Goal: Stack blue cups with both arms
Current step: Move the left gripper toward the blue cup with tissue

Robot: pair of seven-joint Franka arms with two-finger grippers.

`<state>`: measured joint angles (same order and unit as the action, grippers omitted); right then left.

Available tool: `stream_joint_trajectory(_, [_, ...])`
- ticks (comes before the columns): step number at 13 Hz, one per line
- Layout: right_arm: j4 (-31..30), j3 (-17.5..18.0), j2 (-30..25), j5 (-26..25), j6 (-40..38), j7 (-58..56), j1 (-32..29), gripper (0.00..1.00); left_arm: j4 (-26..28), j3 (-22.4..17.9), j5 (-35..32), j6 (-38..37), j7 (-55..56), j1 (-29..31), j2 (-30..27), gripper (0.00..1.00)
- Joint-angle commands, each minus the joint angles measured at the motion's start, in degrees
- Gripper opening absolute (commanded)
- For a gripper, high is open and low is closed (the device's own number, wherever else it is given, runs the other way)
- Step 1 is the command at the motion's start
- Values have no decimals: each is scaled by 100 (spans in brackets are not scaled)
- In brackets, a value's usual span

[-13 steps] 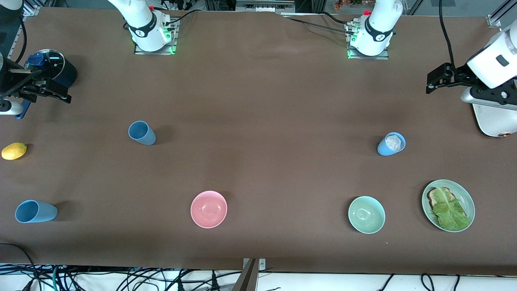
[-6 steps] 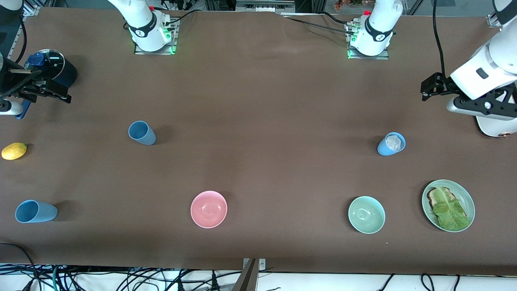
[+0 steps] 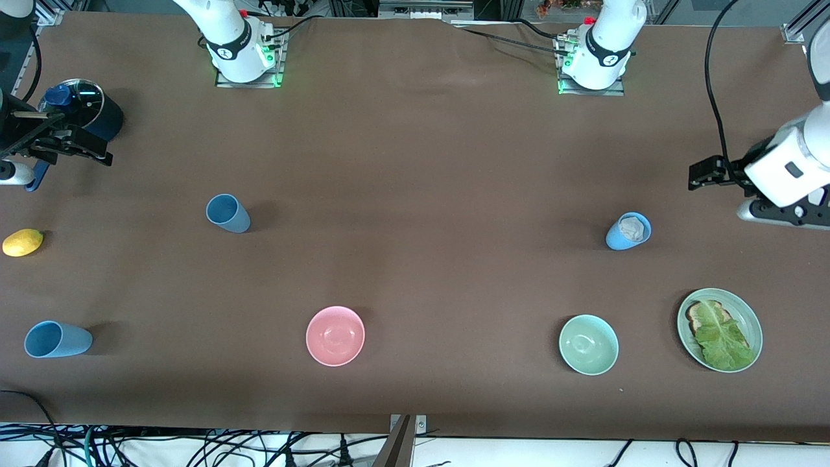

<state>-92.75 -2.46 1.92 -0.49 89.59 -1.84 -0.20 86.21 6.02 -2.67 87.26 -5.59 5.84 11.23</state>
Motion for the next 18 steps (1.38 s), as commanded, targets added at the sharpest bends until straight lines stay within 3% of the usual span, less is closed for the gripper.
stream_joint_trajectory(1, [-59, 44, -51, -30, 15, -9, -68, 100, 351, 31, 258, 439, -354, 207, 55, 100])
stream_joint_trajectory(14, [-68, -17, -51, -30, 15, -9, -68, 100, 2399, 31, 259, 2689, -373, 506, -103, 100])
stream_joint_trajectory(18, [-68, -18, -51, -30, 15, -9, -68, 100, 2672, 40, 259, 3049, -381, 514, -103, 100])
